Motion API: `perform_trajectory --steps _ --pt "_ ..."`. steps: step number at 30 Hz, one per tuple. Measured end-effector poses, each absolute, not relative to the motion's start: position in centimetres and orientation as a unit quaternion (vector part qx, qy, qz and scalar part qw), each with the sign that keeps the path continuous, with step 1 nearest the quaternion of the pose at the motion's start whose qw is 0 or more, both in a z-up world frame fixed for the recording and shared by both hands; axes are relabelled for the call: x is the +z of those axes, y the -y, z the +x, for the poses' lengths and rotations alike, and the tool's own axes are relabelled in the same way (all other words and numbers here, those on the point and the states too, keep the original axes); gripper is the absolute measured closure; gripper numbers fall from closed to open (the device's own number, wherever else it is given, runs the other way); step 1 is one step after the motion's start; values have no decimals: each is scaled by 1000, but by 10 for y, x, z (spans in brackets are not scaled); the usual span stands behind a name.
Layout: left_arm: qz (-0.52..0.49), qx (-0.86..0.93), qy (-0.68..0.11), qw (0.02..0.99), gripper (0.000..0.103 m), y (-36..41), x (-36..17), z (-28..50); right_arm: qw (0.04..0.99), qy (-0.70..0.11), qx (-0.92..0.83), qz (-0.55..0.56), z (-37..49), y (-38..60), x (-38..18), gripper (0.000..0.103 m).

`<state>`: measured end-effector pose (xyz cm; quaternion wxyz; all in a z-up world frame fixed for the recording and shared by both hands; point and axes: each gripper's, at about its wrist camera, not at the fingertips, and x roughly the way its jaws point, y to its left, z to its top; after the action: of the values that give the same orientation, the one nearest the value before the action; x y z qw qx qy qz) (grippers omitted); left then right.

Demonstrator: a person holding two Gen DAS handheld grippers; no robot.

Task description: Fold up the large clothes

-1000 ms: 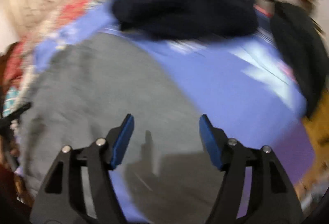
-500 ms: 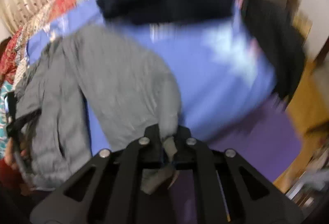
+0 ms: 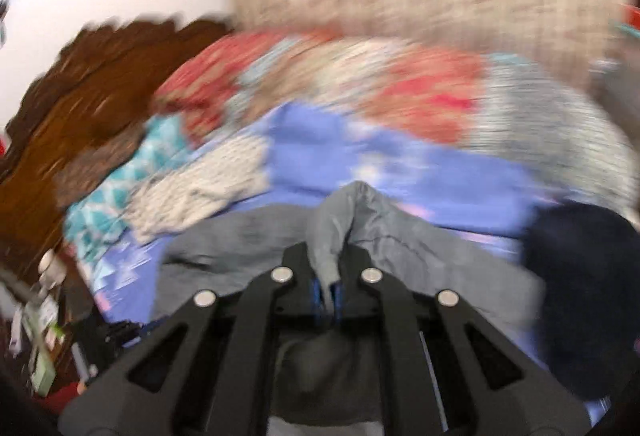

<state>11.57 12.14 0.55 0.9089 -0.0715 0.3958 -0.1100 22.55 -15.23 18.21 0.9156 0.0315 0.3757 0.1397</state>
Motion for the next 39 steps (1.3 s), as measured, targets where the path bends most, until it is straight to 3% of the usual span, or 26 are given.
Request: perform_trajectory --steps 4,7,9,12,13,14,16,19,21,25,28,31,33,39 --pt "-75 -56 -408 908 74 -159 -6 122 864 -450 218 64 310 49 71 98" --pt "-73 -44 -435 897 74 -170 -17 130 848 -500 175 -23 337 -7 -15 84" --pt "-68 -45 -435 897 74 -168 -19 133 843 -511 170 -18 338 -7 -38 83" --pt "-71 -63 -430 898 74 -152 -20 145 859 -465 212 34 319 26 -12 82" --pt "-74 -72 -429 897 74 -148 -21 148 866 -438 233 67 307 48 4 71" --pt "-77 -81 -427 898 74 -141 -20 152 879 -399 243 94 290 77 23 50" --pt "-75 -104 -415 901 74 -120 -15 165 910 -334 221 110 263 127 46 36" --pt "-58 -146 -402 902 74 -77 -8 189 935 -316 133 94 243 195 45 36" --pt "-42 -152 -395 905 74 -48 -14 211 918 -371 92 106 253 234 15 36" --pt "9 -116 -414 903 74 -10 -50 260 867 -478 -39 133 281 305 -71 56" --pt "71 -63 -488 867 75 9 -108 298 858 -479 -105 155 283 350 -103 57" --pt "104 -54 -471 874 75 20 -101 291 869 -470 -98 119 279 326 -79 54" --pt "81 -84 -468 876 74 13 -81 276 898 -418 -78 113 261 312 -53 54" --pt "-12 -92 -383 919 74 -118 8 163 923 -371 95 42 215 199 25 53"
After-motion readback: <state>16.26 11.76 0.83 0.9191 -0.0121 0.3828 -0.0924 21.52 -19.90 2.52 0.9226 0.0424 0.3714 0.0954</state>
